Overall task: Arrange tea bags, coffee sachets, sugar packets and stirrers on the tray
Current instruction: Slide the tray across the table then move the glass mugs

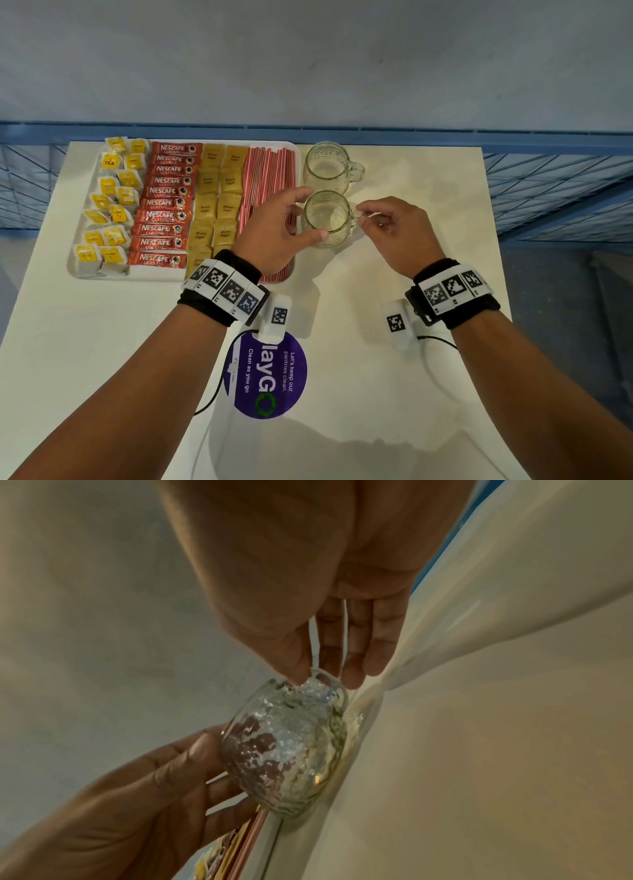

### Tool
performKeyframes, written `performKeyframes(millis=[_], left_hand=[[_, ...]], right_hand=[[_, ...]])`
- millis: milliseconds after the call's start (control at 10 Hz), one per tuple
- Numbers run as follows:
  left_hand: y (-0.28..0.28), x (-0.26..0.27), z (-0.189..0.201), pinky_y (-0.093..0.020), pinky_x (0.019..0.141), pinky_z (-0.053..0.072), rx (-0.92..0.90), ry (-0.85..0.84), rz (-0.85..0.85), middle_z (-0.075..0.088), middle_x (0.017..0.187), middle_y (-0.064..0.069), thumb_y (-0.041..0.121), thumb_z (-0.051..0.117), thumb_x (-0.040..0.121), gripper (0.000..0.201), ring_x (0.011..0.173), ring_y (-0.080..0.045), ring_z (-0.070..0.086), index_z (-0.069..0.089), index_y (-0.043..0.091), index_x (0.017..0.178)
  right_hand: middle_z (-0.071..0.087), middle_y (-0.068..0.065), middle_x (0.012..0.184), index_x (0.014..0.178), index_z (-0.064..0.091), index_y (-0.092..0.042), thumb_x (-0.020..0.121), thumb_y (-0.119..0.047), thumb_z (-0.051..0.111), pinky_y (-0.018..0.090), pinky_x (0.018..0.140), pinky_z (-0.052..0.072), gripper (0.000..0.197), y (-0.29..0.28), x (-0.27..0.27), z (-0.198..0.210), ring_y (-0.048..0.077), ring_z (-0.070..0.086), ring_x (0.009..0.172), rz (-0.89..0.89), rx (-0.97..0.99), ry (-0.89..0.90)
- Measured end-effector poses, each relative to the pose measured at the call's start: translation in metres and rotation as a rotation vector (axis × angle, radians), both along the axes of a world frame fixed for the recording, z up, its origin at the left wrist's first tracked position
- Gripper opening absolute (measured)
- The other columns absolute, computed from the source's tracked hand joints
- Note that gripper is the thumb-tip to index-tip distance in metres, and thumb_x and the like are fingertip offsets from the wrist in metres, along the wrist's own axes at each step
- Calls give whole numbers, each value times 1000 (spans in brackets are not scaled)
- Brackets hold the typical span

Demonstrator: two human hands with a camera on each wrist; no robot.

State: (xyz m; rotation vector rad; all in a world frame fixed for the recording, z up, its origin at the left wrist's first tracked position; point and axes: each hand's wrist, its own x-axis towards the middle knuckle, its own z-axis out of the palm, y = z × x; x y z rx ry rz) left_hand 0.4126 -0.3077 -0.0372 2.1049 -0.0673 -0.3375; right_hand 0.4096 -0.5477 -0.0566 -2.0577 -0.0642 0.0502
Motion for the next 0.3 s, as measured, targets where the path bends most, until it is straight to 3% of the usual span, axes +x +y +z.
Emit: performKeyframes(millis=[200, 300], left_hand=[[0, 0, 2, -36, 92, 58, 0, 1, 0, 55, 135, 13, 37, 82, 78, 73, 117, 1, 53, 49, 32, 142], [2, 0, 2, -39, 94, 56, 14, -21, 5, 55, 134, 15, 46, 78, 80, 69, 119, 0, 53, 49, 34, 141]], right_hand=[[73, -6, 103, 110, 75, -18, 93, -14, 71, 16, 78, 54, 19, 0, -1, 2, 3, 70, 86, -5, -3, 10], [72, -7, 105, 115, 72, -21, 95, -19, 69, 13, 76, 52, 21, -1, -1, 9, 1, 68, 87, -39, 5, 53]])
